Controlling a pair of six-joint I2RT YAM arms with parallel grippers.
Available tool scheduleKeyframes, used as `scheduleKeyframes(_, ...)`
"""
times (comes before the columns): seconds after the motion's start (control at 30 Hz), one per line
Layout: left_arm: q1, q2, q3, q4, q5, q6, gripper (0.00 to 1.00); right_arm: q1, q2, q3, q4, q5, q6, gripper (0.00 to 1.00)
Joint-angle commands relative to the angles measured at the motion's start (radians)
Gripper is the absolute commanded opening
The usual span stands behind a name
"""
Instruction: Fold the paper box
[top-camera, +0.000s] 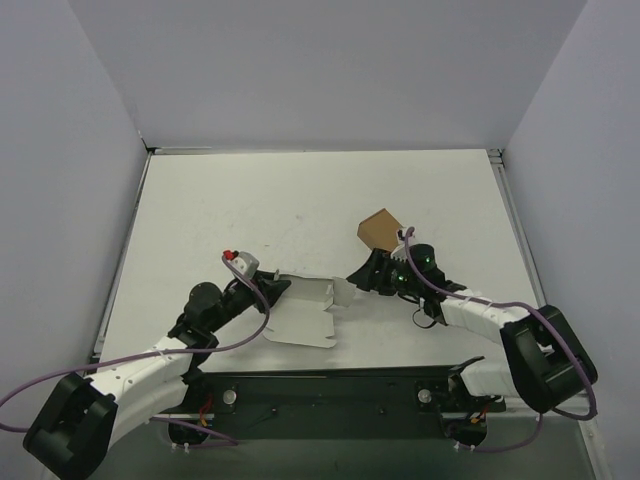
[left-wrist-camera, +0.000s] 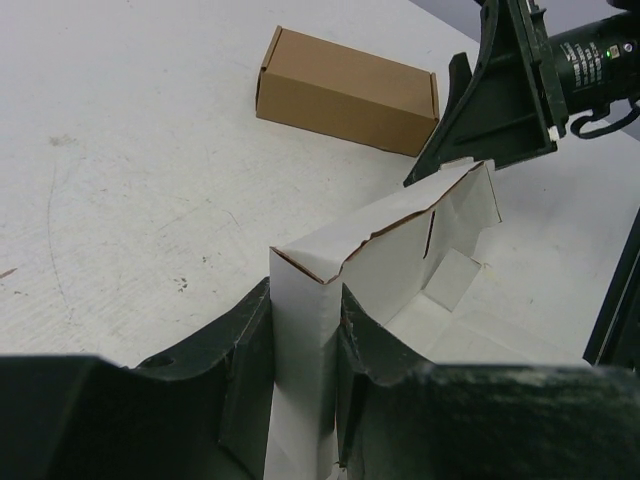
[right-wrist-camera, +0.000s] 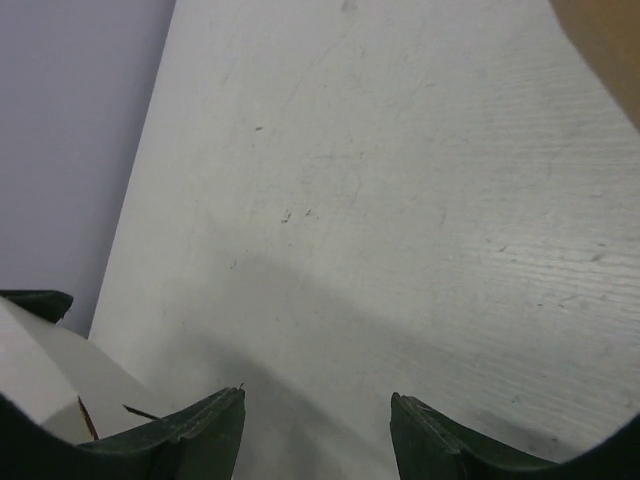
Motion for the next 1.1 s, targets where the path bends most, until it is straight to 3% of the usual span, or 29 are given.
scheduleKeyframes(0.0, 0.016, 0.001, 0.004, 0.091, 0.032, -0.023, 0.08, 0.028, 0.05, -0.033, 0.315, -0.225, -0.02, 0.59)
scheduleKeyframes(0.13, 0.026, 0.014, 0.008, 0.076, 0.011, -0.027, 0.08, 0.041, 0.09, -0.065, 0.47, -0.331, 0.052, 0.56)
scheduleKeyframes(0.33, 0.032, 0.021, 0.01, 0.065, -0.009, -0.029, 0.08, 0.05, 0.133, -0.117, 0.684, -0.374, 0.15, 0.55)
scheduleKeyframes(0.83, 0.035, 0.022, -0.004, 0.14, 0.087, -0.043, 0.08, 0.099, 0.257, -0.11, 0.98, -0.423, 0.254, 0.51)
scheduleKeyframes(1.07, 0.039, 0.037, -0.003, 0.157, 0.122, -0.047, 0.08, 0.108, 0.156, -0.102, 0.803, -0.369, 0.132, 0.51)
